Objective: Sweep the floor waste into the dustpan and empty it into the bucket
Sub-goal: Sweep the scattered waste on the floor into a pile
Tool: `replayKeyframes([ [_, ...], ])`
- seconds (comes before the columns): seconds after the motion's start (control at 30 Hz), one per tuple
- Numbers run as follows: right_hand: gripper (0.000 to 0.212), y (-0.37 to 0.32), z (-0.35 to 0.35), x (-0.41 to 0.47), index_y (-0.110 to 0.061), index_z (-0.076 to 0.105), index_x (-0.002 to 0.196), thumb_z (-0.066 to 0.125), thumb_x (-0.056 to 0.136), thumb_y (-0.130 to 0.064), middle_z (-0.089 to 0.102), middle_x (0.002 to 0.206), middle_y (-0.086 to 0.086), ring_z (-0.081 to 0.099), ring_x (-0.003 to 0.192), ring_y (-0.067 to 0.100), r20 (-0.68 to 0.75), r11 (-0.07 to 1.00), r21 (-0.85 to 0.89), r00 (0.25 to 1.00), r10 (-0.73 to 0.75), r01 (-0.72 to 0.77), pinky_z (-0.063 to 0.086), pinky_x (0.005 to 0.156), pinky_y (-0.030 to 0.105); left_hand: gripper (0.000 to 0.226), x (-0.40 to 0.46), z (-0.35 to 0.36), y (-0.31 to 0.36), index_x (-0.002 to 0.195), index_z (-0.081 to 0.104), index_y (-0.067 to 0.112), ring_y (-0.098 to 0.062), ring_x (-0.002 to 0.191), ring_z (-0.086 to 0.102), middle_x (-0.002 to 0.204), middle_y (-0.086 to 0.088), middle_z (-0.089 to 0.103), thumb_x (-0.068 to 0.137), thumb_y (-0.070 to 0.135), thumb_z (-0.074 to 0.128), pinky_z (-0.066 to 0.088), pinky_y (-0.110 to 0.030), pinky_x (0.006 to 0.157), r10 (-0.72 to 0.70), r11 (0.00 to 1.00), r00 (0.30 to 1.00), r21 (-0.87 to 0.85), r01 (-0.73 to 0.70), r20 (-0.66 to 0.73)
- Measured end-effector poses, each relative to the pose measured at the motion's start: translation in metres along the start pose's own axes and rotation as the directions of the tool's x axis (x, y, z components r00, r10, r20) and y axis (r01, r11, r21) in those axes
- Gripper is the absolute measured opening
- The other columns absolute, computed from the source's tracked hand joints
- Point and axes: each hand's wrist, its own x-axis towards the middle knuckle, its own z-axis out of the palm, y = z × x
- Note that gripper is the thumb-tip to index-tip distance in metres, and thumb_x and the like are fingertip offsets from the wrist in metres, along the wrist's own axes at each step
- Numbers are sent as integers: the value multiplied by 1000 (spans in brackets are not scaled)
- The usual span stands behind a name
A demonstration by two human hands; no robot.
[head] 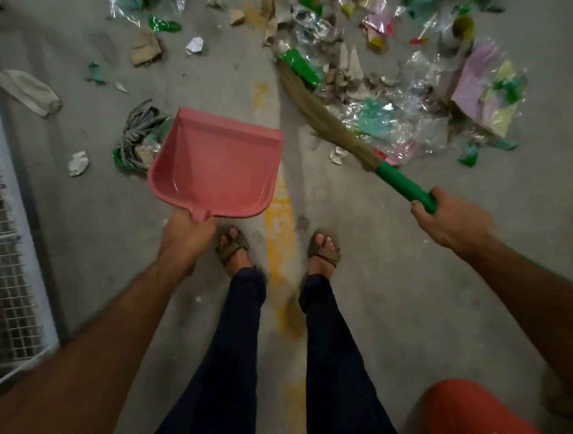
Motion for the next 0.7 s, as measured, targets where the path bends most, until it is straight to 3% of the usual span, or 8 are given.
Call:
replayKeyframes([
  [0.1, 43, 35, 1, -29, -25, 52, 109, 44, 93, -65, 57, 80, 9, 64, 80, 38, 29, 998, 53, 999, -25, 23, 49, 69, 40, 27, 0, 1, 2, 81, 65, 13, -32, 72, 67, 80, -11, 69, 70, 37, 62, 57, -44, 67, 3, 999, 1000, 43, -2, -29],
  [0.23, 36, 90, 12, -72, -28, 57, 108, 50, 93, -60, 59, 71, 4, 55, 59, 27, 110, 989, 43, 983, -146, 142, 44, 58, 32, 18, -5, 2, -4, 80, 66, 12, -31, 69, 64, 78, -14, 68, 76, 29, 65, 58, -46, 67, 9, 999, 998, 34, -7, -55],
  [0.33, 48, 120, 26, -81, -33, 56, 112, 41, 87, -72, 67, 81, 0, 66, 69, 23, 222, 967, -125, 956, -191, 222, 52, 61, 32, 20, -10, 5, -15, 87, 67, 9, -28, 67, 61, 79, -13, 67, 78, 26, 68, 56, -42, 64, -29, 1000, 996, -12, 29, -81],
  [0.43, 48, 123, 33, -63, -35, 53, 123, 43, 90, -68, 69, 98, -2, 70, 83, 20, 280, 912, -322, 946, -166, 255, 56, 70, 32, 14, -14, 17, -28, 94, 66, 4, -21, 60, 52, 75, -10, 60, 85, 16, 66, 44, -31, 54, -73, 995, 996, -66, 70, -49],
  [0.53, 46, 113, 33, -36, -30, 55, 122, 47, 91, -63, 69, 101, 3, 71, 87, 27, 205, 902, -386, 971, -121, 194, 56, 72, 35, 9, -15, 30, -37, 93, 65, 5, -18, 57, 50, 71, -8, 57, 86, 13, 64, 41, -28, 49, -72, 994, 996, -88, 66, -60],
  [0.7, 40, 90, 10, 2, -24, 55, 107, 46, 93, -60, 57, 80, 4, 59, 69, 30, 52, 940, -334, 997, -59, 73, 45, 61, 34, 11, -18, 41, -40, 76, 63, 12, -21, 56, 52, 65, -7, 58, 83, 19, 69, 43, -28, 51, -28, 993, 996, -114, 18, -85],
])
